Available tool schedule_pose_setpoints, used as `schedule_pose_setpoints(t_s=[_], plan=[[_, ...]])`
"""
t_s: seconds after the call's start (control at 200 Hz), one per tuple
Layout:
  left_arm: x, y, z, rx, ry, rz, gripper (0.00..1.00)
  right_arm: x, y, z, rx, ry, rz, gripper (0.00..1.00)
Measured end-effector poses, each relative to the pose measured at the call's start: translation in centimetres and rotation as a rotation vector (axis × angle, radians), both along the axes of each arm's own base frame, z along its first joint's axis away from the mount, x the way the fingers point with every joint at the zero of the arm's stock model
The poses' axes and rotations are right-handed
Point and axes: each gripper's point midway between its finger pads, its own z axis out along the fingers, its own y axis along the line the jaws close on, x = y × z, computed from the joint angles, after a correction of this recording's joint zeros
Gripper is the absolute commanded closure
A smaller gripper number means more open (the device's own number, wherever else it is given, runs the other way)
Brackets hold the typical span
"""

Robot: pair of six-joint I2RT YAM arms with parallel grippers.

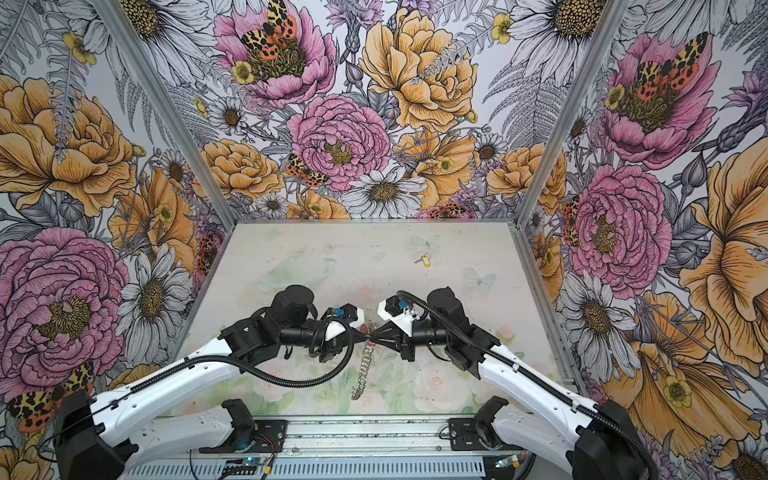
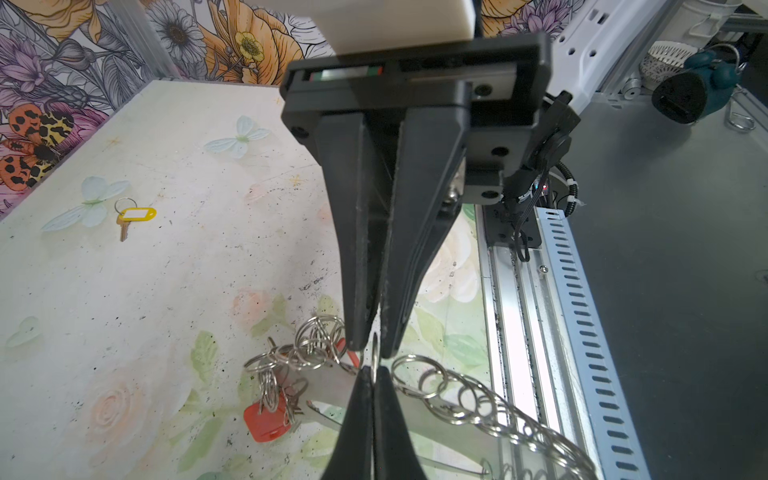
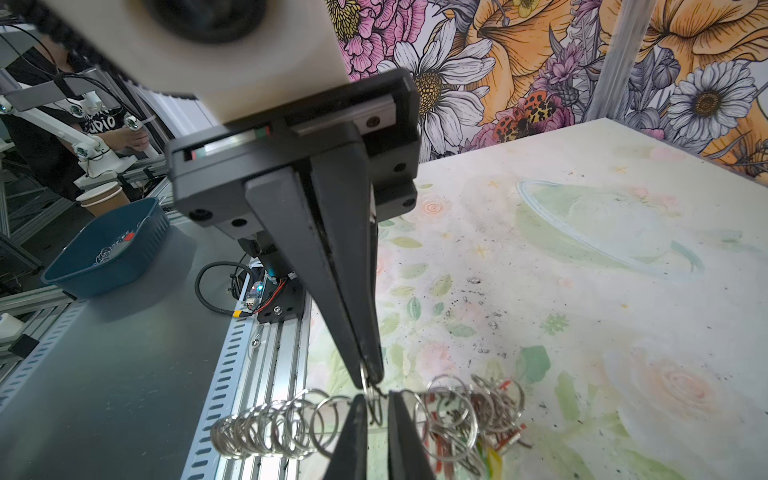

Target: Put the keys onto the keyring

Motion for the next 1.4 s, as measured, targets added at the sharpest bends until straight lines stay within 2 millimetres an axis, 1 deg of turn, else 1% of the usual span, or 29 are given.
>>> schedule_pose_setpoints(t_s=[0.2,0.3,0.39,0.5,0.58,0.676,0.736,0.836,0.966,1.166,1.401], plan=[[0.0,0.0,-0.1,0.003,0.001,0.002,1.0,0.0,0.2,-0.3,-0.008,0.012,0.009,0.89],[0.0,0.0,-0.1,0.003,0.001,0.003,1.0,-0.1,0.3,-0.3,-0.009,0.013,0.01,0.93],[0.0,0.1,-0.1,0.004,0.004,0.004,1.0,-0.2,0.3,-0.3,-0.013,0.011,0.012,1.0],[0.1,0.1,-0.1,0.005,0.005,0.008,1.0,-0.1,0.3,-0.3,-0.017,-0.003,0.007,1.0],[0.2,0.1,0.1,-0.003,-0.006,0.013,0.95,0.1,0.2,-0.1,-0.015,-0.012,-0.005,1.0],[0.2,0.3,0.7,-0.042,-0.045,0.019,0.83,0.2,0.0,0.6,0.003,-0.023,-0.019,1.0],[0.1,0.6,1.1,-0.075,-0.065,0.03,0.8,0.1,-0.1,1.1,0.015,-0.024,-0.024,1.0],[0.1,1.3,1.7,-0.124,-0.092,0.049,0.77,0.4,-0.5,2.0,0.039,-0.032,-0.04,1.0],[0.0,1.4,2.4,-0.161,-0.118,0.05,0.77,0.2,-0.5,2.5,0.058,-0.026,-0.035,1.0],[-0.1,1.2,3.1,-0.197,-0.105,0.032,0.77,-0.3,-0.3,3.2,0.095,-0.025,-0.004,1.0],[-0.3,0.8,3.4,-0.224,-0.076,0.006,0.82,-0.8,-0.1,4.2,0.136,-0.029,0.034,1.0]])
